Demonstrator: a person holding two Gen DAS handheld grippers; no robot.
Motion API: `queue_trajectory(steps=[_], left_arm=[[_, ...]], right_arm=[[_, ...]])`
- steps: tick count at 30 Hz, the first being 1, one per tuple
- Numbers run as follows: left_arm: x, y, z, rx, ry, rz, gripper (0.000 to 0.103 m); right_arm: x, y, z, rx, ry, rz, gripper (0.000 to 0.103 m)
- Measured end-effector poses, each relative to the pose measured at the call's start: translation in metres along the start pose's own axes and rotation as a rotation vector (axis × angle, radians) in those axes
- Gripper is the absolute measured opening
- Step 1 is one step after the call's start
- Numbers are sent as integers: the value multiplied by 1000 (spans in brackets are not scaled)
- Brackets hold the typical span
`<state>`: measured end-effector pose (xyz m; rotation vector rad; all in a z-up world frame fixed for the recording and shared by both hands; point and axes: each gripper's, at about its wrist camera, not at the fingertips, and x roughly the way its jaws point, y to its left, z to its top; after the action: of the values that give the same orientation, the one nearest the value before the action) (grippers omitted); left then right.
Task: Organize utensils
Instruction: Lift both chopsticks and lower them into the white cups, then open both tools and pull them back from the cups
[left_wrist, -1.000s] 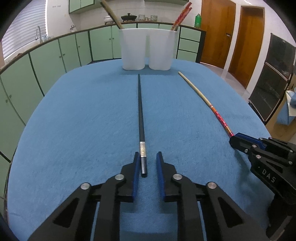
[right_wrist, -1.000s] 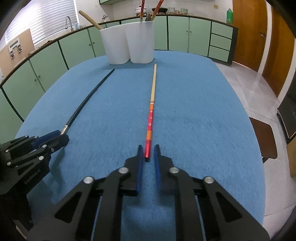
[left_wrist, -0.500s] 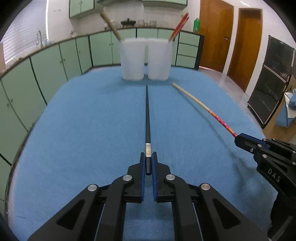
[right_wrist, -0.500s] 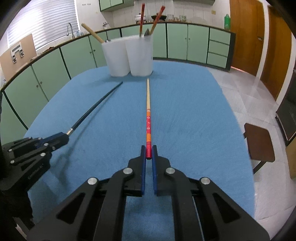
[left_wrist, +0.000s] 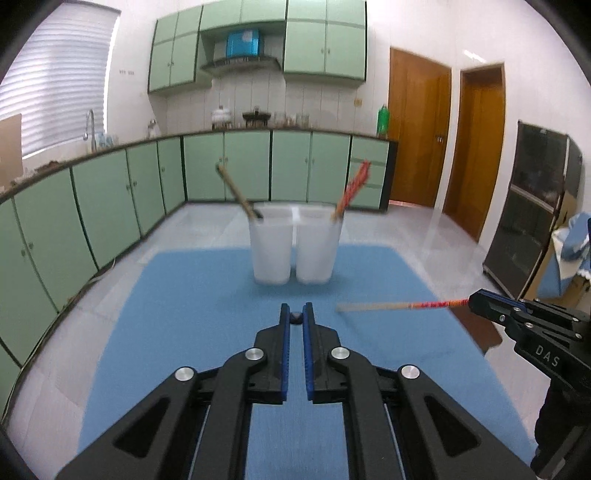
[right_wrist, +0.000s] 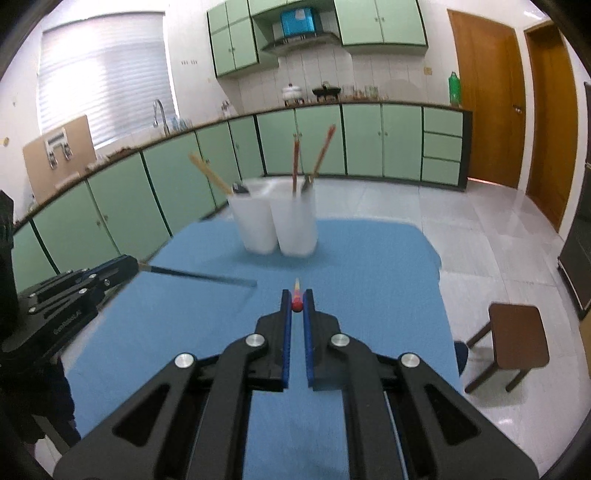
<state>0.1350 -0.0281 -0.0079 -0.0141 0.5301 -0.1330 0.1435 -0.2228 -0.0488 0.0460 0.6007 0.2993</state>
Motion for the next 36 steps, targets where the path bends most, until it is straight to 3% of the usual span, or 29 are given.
queue_trajectory(steps=[15,26,32,36], left_arm=[[13,9,85,-23,-151,-78,6],[24,20,172,-18,-335,-42,6],[49,16,206,-2,-398,-7,6],[77,12,208,18,-395,7,6]], right_arm=[[2,6,117,-57,-134,93,5],[-1,5,219,-80,-278,106,5],[37,-6,243,-70,-259,57,5],[66,-12,245,-67,-228,34,5]])
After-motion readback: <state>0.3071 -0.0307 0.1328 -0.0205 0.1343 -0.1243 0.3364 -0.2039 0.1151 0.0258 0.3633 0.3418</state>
